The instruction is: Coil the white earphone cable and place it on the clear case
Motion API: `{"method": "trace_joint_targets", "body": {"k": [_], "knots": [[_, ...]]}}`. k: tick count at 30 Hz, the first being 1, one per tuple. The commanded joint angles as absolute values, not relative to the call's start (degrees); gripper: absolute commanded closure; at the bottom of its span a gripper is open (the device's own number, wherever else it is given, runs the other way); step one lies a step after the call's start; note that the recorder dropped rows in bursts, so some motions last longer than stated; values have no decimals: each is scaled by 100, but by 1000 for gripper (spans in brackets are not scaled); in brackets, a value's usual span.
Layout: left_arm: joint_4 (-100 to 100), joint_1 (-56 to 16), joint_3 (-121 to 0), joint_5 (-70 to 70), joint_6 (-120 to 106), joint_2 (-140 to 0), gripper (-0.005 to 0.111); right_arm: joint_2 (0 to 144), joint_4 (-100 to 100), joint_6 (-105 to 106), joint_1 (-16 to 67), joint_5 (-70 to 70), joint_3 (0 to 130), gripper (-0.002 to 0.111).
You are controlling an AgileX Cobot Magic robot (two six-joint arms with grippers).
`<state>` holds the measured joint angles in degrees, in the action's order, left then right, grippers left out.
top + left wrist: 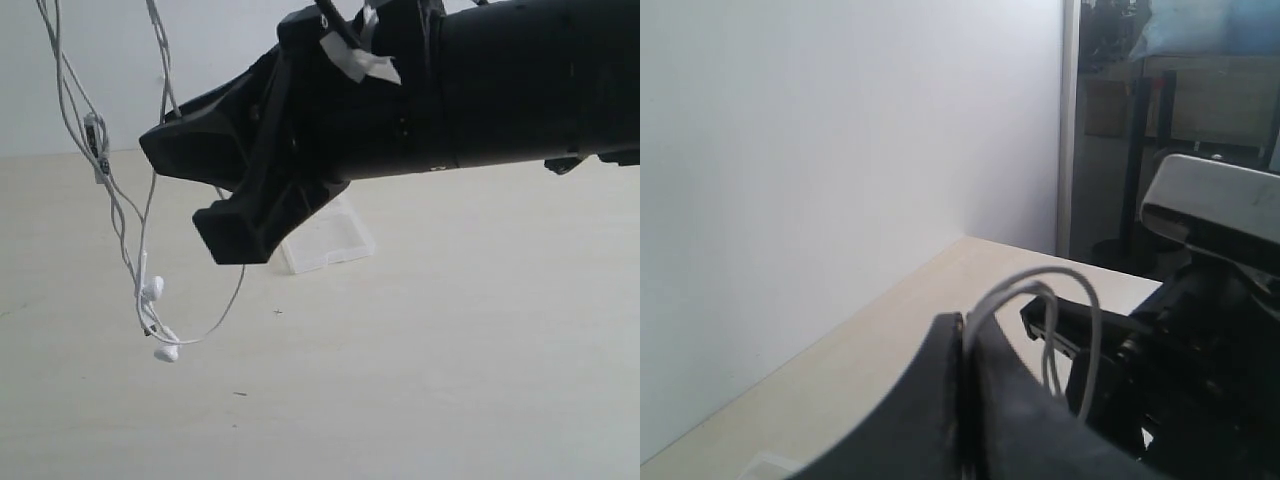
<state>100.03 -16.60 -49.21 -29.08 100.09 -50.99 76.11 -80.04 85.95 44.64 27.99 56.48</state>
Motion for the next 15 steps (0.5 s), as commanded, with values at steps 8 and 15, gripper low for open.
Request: {"method": "trace_joint_targets", "body": {"k": [8, 15], "knots": [[9969, -1642, -4966, -2877, 10063, -5059, 107, 8061, -8252, 8924, 4468, 2709, 5631, 86], [9969, -1642, -4966, -2888, 10063, -5059, 107, 8085, -8582, 9330, 4468, 2709, 5631, 86]]}}
